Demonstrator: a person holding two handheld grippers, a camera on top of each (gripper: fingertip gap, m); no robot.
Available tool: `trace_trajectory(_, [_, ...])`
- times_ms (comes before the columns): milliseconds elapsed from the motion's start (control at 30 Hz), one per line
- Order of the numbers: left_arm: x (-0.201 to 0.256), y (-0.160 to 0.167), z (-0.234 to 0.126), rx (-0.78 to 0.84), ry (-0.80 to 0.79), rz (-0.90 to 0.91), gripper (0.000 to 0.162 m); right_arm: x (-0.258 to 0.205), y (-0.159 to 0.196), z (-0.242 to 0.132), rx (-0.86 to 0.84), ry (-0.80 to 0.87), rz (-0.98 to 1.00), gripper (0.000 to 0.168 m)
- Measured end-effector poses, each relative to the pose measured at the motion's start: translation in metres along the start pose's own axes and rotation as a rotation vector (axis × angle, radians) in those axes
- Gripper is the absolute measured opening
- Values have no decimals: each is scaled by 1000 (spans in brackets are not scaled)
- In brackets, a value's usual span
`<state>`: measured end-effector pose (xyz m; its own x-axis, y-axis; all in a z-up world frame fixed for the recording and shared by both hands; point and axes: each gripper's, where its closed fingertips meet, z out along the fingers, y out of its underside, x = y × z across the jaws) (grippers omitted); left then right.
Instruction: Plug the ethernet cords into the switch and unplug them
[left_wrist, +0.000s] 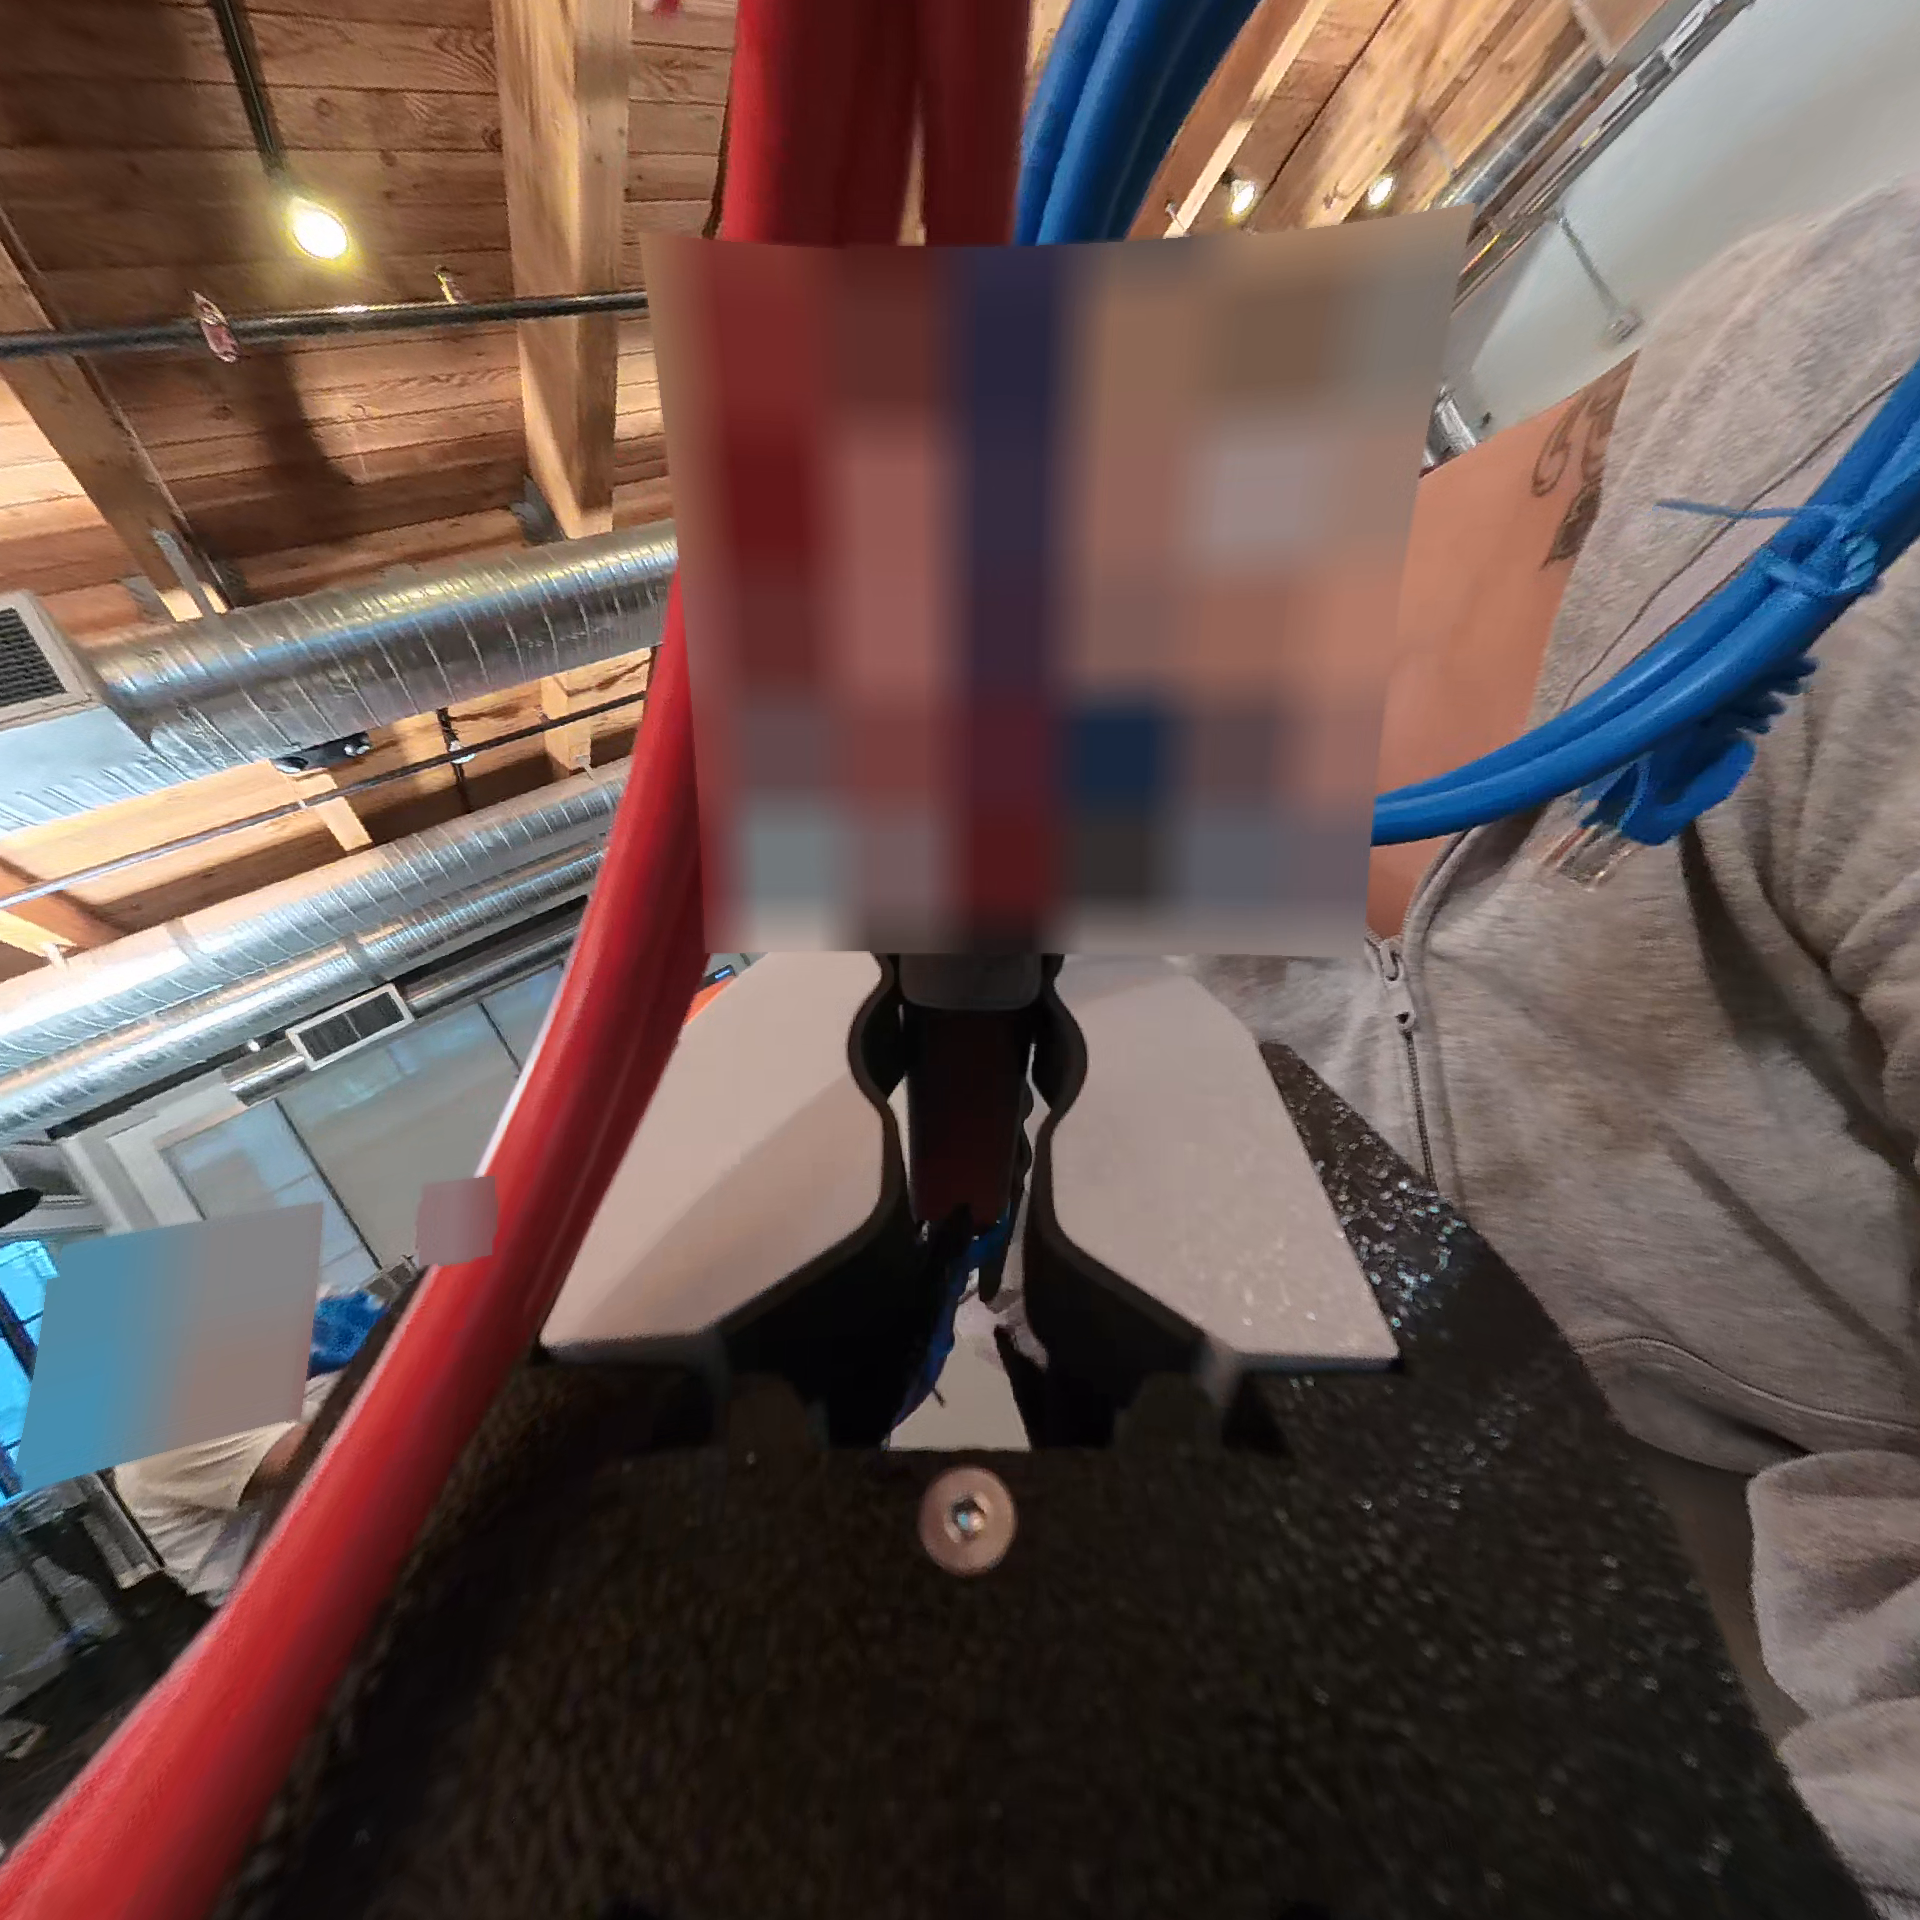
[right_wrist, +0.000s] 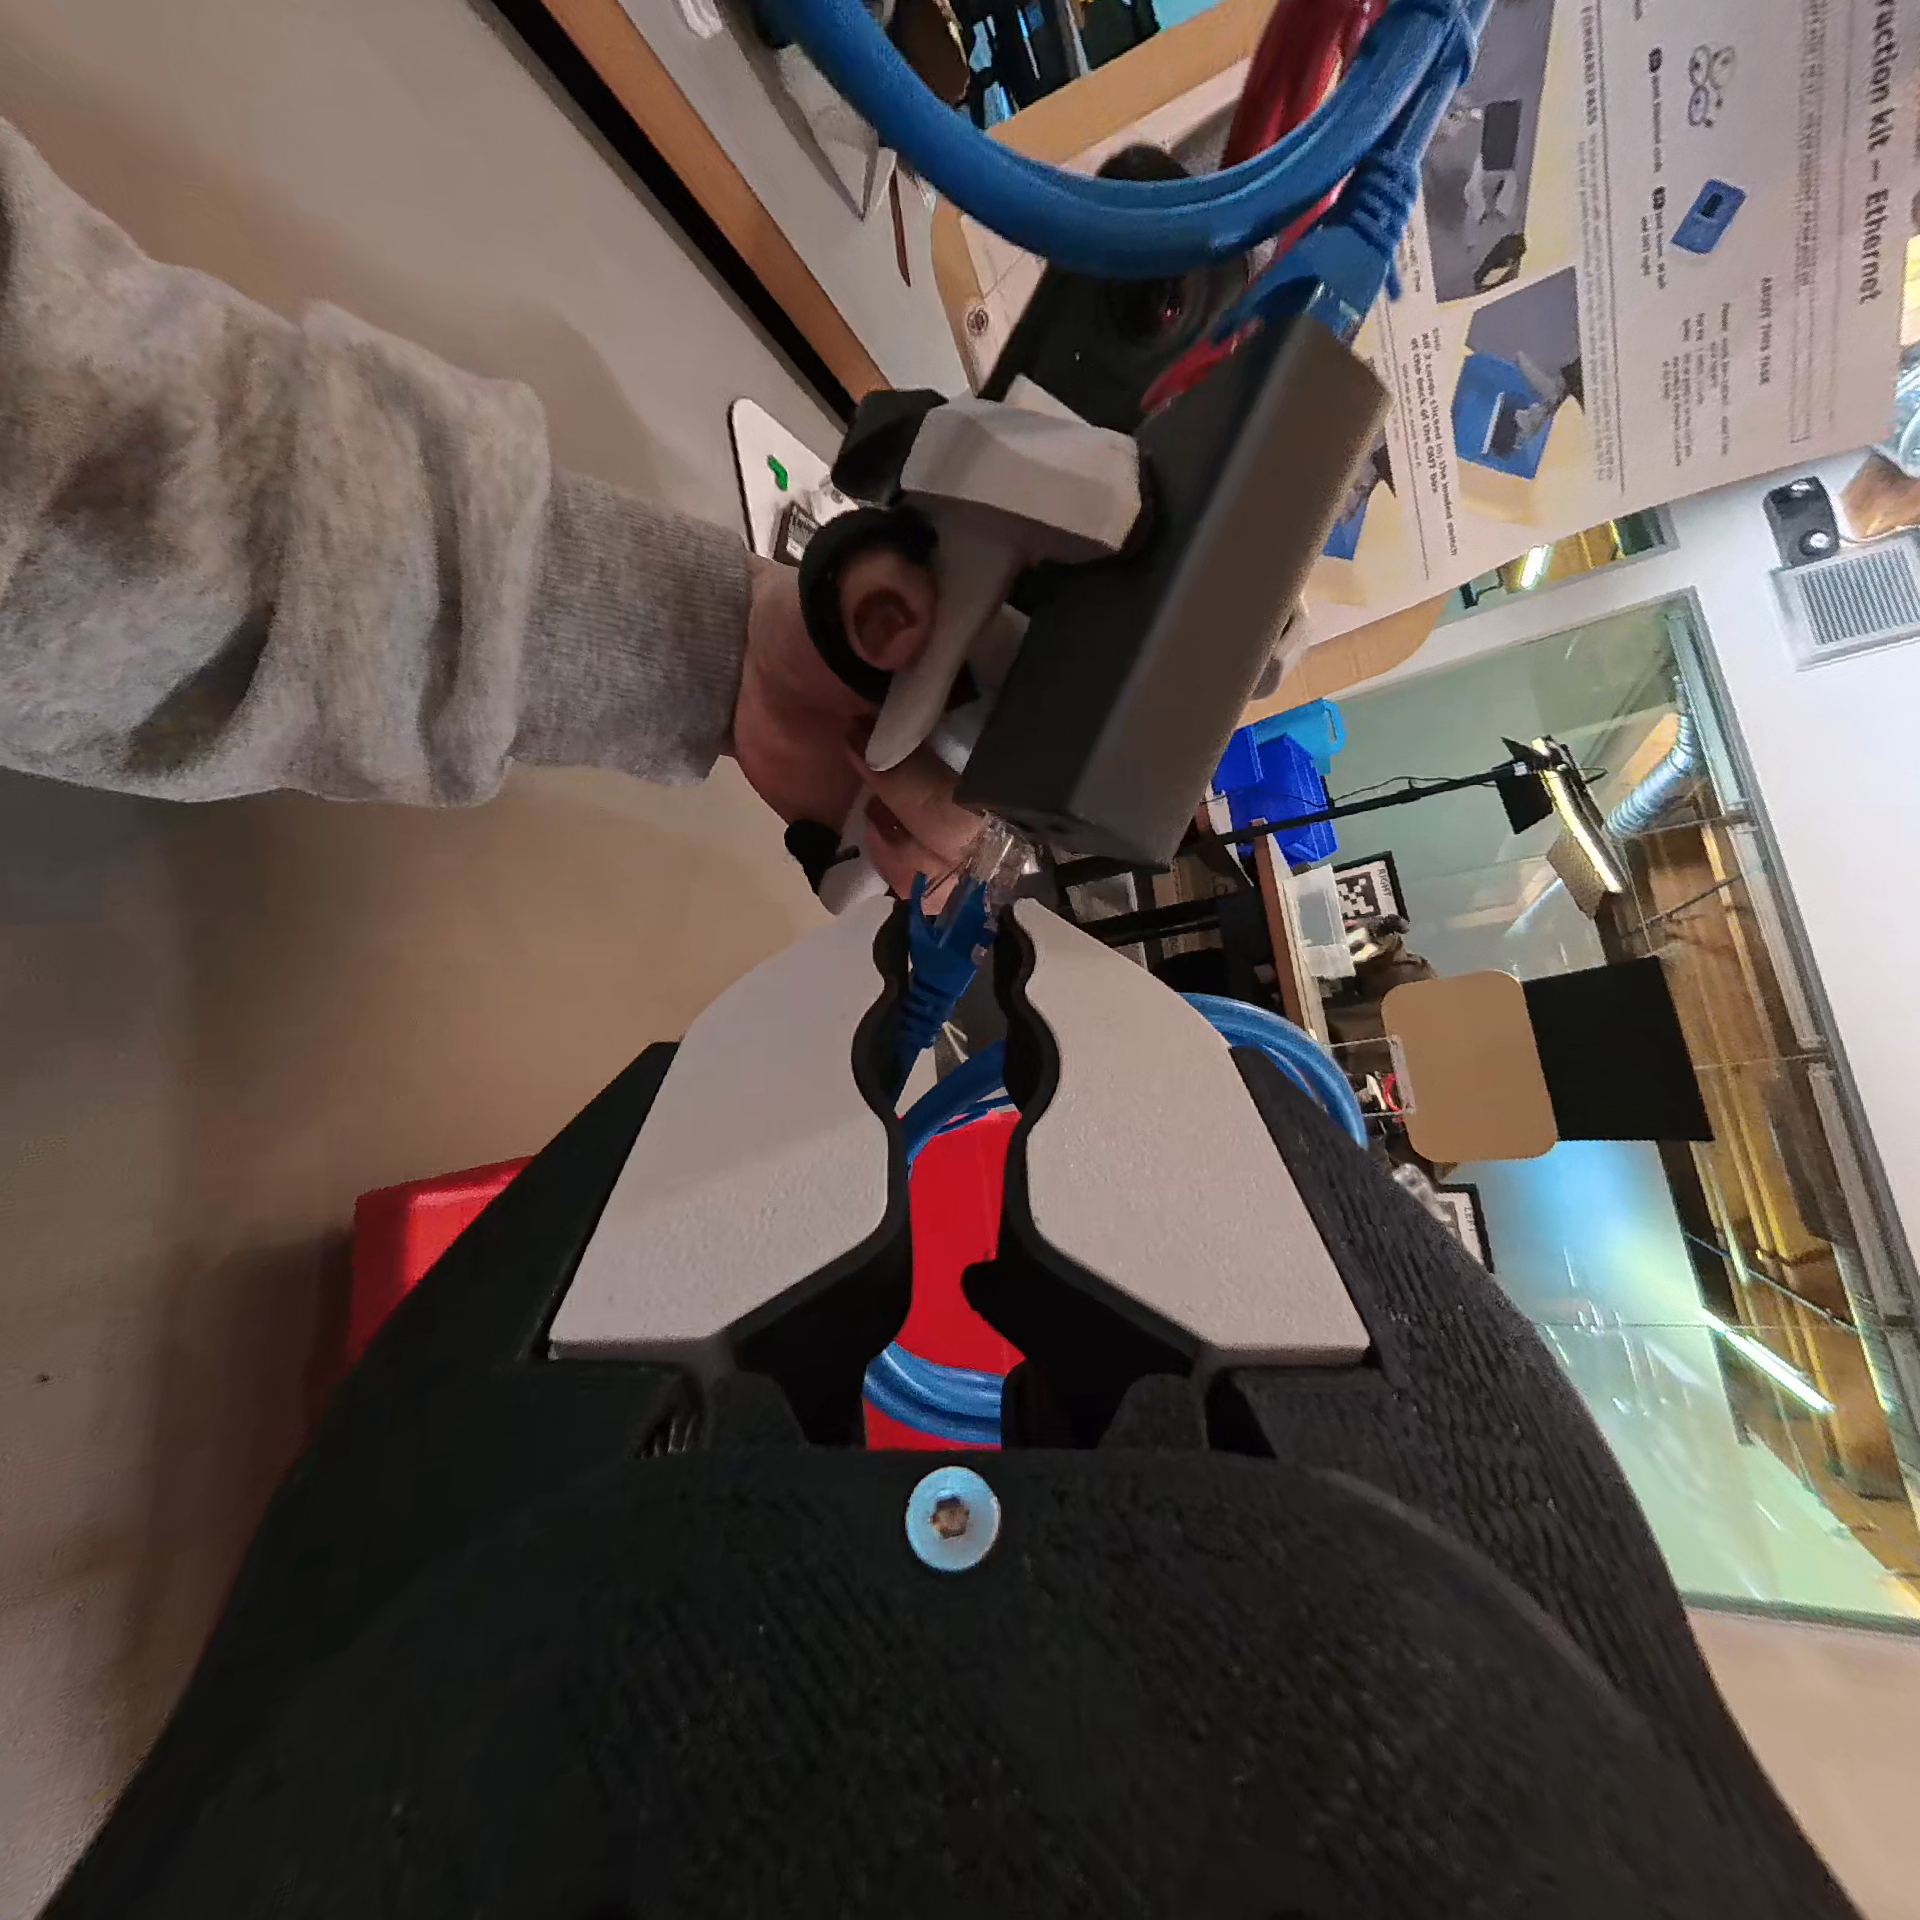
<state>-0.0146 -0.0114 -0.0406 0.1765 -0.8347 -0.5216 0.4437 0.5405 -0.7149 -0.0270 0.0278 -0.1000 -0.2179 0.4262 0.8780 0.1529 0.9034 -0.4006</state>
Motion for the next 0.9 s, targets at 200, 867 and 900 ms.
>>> trace_trajectory(200, [0, 3, -2, -29, -12, 11, 20, 0, 1, 0, -1, -11, 9, 14])
trace_trajectory(867, [-27, 29, -3, -198, -185, -3, 19, 7, 23, 14, 4, -53, 161, 13])
trace_trajectory(900, [-28, 28, -3, -183, -190, -2, 18, 8, 22, 16, 13, -54, 180, 13])
